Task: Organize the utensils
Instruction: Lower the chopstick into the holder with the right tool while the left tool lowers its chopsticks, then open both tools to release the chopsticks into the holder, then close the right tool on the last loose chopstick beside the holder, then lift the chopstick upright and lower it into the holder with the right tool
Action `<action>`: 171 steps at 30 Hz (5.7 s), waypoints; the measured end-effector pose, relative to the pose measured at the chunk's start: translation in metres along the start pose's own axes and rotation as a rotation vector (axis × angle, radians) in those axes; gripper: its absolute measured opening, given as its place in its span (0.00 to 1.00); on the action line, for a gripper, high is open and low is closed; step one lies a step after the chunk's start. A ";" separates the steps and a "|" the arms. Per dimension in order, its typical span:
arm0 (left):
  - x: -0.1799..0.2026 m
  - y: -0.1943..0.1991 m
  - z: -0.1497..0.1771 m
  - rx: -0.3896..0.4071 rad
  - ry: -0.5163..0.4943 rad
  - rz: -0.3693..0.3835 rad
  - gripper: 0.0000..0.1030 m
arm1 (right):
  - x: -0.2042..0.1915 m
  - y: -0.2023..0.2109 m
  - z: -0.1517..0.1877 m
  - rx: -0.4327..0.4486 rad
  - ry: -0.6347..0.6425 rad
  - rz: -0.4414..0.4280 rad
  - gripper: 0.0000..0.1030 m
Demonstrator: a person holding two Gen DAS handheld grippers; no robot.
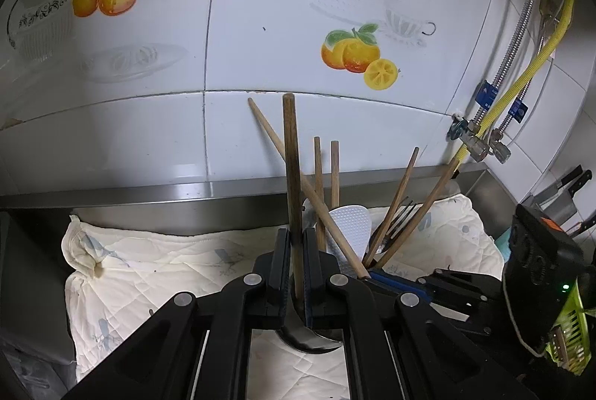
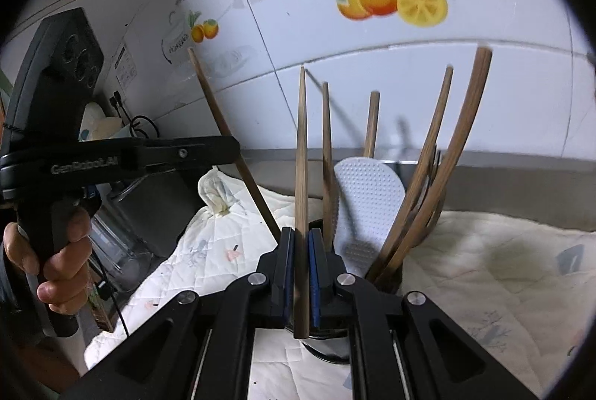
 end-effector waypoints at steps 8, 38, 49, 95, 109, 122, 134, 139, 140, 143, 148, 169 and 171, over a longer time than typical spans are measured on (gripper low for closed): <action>-0.002 -0.005 0.004 -0.012 -0.001 0.000 0.06 | 0.008 -0.012 0.011 -0.040 0.006 0.003 0.10; -0.009 -0.029 0.023 -0.076 0.044 -0.003 0.06 | 0.021 -0.011 0.029 -0.124 0.021 0.069 0.10; -0.011 -0.023 0.022 -0.075 0.057 0.003 0.06 | 0.016 -0.017 0.034 -0.212 0.011 0.063 0.10; -0.023 -0.016 0.034 -0.123 0.118 0.039 0.08 | 0.008 -0.029 0.045 -0.388 0.125 0.149 0.10; -0.020 -0.010 0.055 -0.158 0.130 0.053 0.08 | 0.004 0.004 0.036 -0.333 0.099 0.176 0.10; 0.006 0.011 0.089 -0.186 0.115 0.120 0.08 | 0.011 0.058 0.060 -0.329 0.052 0.239 0.15; 0.022 0.016 0.159 -0.292 0.116 0.155 0.08 | 0.027 0.052 0.137 -0.448 -0.068 0.295 0.16; 0.018 0.016 0.178 -0.321 0.117 0.152 0.08 | 0.028 0.042 0.148 -0.466 -0.082 0.318 0.16; 0.018 0.015 0.182 -0.325 0.114 0.151 0.08 | 0.028 0.039 0.151 -0.471 -0.091 0.319 0.16; 0.018 0.014 0.189 -0.336 0.108 0.155 0.08 | 0.029 0.035 0.155 -0.467 -0.091 0.335 0.16; 0.024 0.005 0.202 -0.375 0.088 0.172 0.08 | 0.029 0.035 0.154 -0.468 -0.081 0.349 0.16; 0.036 0.001 0.205 -0.380 0.078 0.198 0.08 | 0.013 0.070 0.113 -0.296 -0.101 0.288 0.10; 0.040 0.004 0.199 -0.366 0.082 0.220 0.08 | 0.009 0.081 0.097 -0.245 -0.094 0.276 0.10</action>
Point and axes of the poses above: each gripper's, at about its wrist camera, not at the fingertips, and y roughly against the way its jaws point, x to its right, z to its underside, the point moved 10 cm from there along -y, roughly the way its jaws point, and after that the axes turned 12 degrees about x, right-handed, at the moved point
